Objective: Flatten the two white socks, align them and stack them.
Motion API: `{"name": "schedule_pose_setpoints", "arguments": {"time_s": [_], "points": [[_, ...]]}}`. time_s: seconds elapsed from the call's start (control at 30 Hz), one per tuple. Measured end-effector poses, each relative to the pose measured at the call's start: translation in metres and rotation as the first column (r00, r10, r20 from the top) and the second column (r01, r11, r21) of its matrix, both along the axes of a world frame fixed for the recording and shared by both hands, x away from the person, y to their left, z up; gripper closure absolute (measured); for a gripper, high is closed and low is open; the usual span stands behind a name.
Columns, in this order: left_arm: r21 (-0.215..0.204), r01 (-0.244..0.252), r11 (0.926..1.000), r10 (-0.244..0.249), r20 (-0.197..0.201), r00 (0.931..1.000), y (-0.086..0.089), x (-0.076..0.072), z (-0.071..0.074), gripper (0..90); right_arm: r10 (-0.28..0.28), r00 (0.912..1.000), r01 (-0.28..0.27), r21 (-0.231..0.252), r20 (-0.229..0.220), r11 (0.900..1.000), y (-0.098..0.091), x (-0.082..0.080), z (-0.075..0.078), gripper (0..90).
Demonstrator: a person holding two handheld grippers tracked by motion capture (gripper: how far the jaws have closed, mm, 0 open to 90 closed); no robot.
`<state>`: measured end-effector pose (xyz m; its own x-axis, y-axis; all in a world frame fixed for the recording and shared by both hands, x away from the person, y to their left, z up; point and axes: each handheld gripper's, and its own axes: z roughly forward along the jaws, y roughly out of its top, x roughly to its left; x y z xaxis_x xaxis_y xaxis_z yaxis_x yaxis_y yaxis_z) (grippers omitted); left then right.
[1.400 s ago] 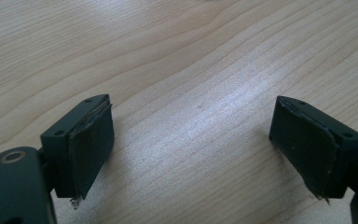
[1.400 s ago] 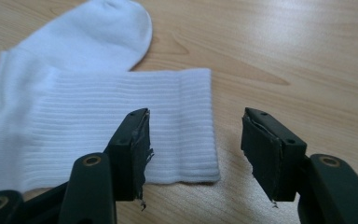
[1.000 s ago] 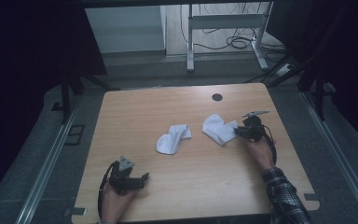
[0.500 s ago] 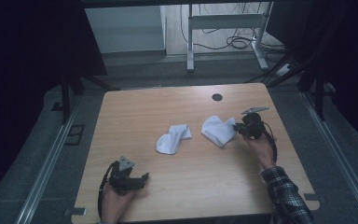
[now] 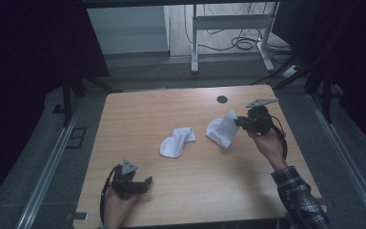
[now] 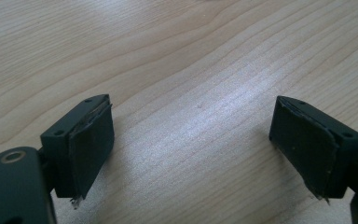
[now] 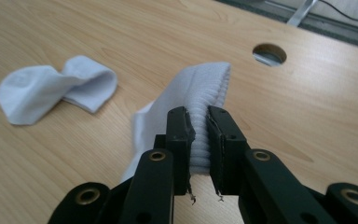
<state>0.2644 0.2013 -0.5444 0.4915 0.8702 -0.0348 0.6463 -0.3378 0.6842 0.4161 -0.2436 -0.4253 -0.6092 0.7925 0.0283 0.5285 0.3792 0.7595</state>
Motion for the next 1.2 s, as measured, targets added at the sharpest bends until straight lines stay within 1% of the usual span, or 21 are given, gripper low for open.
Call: {"name": "schedule_pose_setpoints", "arguments": {"time_s": [0.07,0.1,0.17,0.2,0.23,0.27,0.37,0.43,0.47,0.57,0.63,0.67,0.7,0.8,0.87,0.9,1.0,1.03,1.07,1.1,1.2], "points": [[0.001,0.001,1.0000,-0.001,0.000,1.0000,0.000,0.000,0.000,13.9,0.010,0.9998,-0.010,-0.003,0.015,0.9999,0.003,-0.003,0.009,78.8],[0.004,0.003,1.0000,-0.003,0.002,1.0000,0.000,0.000,0.000,13.8,0.024,0.9992,-0.024,-0.003,0.031,0.9997,0.006,-0.007,0.019,78.7],[0.003,0.004,1.0000,-0.004,0.001,1.0000,0.000,0.000,0.000,13.8,0.027,0.9990,-0.027,-0.003,0.037,0.9996,0.008,-0.009,0.023,78.8],[0.003,0.004,1.0000,-0.004,0.001,1.0000,0.000,0.000,0.000,13.9,0.039,0.9978,-0.038,-0.008,0.054,0.9992,0.012,-0.012,0.032,78.8],[0.003,0.004,1.0000,-0.004,0.001,1.0000,0.000,0.000,0.000,13.8,0.039,0.9978,-0.038,-0.008,0.054,0.9992,0.012,-0.012,0.032,78.8],[0.003,0.004,1.0000,-0.004,0.001,1.0000,0.000,0.000,0.000,13.9,0.049,0.9963,-0.049,-0.015,0.070,0.9987,0.015,-0.017,0.041,78.8],[0.003,0.004,1.0000,-0.004,0.002,1.0000,0.000,0.000,0.000,13.8,0.065,0.9936,-0.063,-0.025,0.092,0.9977,0.020,-0.023,0.053,78.8],[0.005,0.006,1.0000,-0.006,0.003,1.0000,0.000,0.000,0.000,13.9,0.070,0.9923,-0.068,-0.024,0.102,0.9974,0.022,-0.025,0.058,78.8],[0.006,0.006,1.0000,-0.006,0.003,1.0000,0.000,0.000,0.000,13.9,0.084,0.9896,-0.081,-0.030,0.117,0.9963,0.025,-0.030,0.067,78.8],[0.000,0.002,1.0000,-0.002,0.005,1.0000,0.000,0.000,0.000,13.9,0.110,0.9833,-0.106,-0.036,0.145,0.9937,0.031,-0.040,0.081,78.8],[0.000,0.002,1.0000,-0.002,0.005,1.0000,0.000,0.000,0.000,13.8,0.119,0.9809,-0.114,-0.039,0.154,0.9927,0.033,-0.044,0.086,78.8],[0.000,0.002,1.0000,-0.002,0.004,1.0000,0.000,0.000,0.000,13.9,0.137,0.9747,-0.131,-0.042,0.176,0.9904,0.036,-0.053,0.097,78.8],[0.000,0.002,1.0000,-0.002,0.004,1.0000,0.000,0.000,0.000,13.8,0.137,0.9747,-0.131,-0.042,0.176,0.9904,0.036,-0.053,0.097,78.8],[0.000,0.003,1.0000,-0.003,0.002,1.0000,0.000,0.000,0.000,13.8,0.163,0.9638,-0.162,-0.022,0.211,0.9865,0.037,-0.067,0.117,78.7],[0.001,0.003,1.0000,-0.003,0.002,1.0000,0.000,0.000,0.000,13.8,0.165,0.9614,-0.166,-0.016,0.220,0.9861,0.035,-0.070,0.122,78.8],[0.001,0.003,1.0000,-0.003,0.002,1.0000,0.000,0.000,0.000,13.8,0.165,0.9614,-0.166,-0.016,0.220,0.9861,0.035,-0.070,0.122,78.8],[0.000,0.002,1.0000,-0.002,0.004,1.0000,0.000,0.000,0.000,13.8,0.136,0.9755,-0.136,-0.011,0.173,0.9907,0.024,-0.064,0.107,78.7],[0.000,0.002,1.0000,-0.002,0.004,1.0000,0.000,0.000,0.000,13.8,0.136,0.9755,-0.136,-0.011,0.173,0.9907,0.024,-0.064,0.107,78.7],[0.000,0.002,1.0000,-0.002,0.005,1.0000,0.000,0.000,0.000,13.8,0.119,0.9847,-0.119,-0.010,0.128,0.9929,0.017,-0.056,0.089,78.7],[0.000,0.002,1.0000,-0.002,0.005,1.0000,0.000,0.000,0.000,13.8,0.106,0.9890,-0.106,-0.005,0.103,0.9943,0.014,-0.052,0.078,78.7],[0.004,0.003,1.0000,-0.003,0.002,1.0000,0.000,0.000,0.000,13.8,0.070,0.9968,-0.070,-0.002,0.038,0.9975,0.002,-0.039,0.048,78.7]]}}
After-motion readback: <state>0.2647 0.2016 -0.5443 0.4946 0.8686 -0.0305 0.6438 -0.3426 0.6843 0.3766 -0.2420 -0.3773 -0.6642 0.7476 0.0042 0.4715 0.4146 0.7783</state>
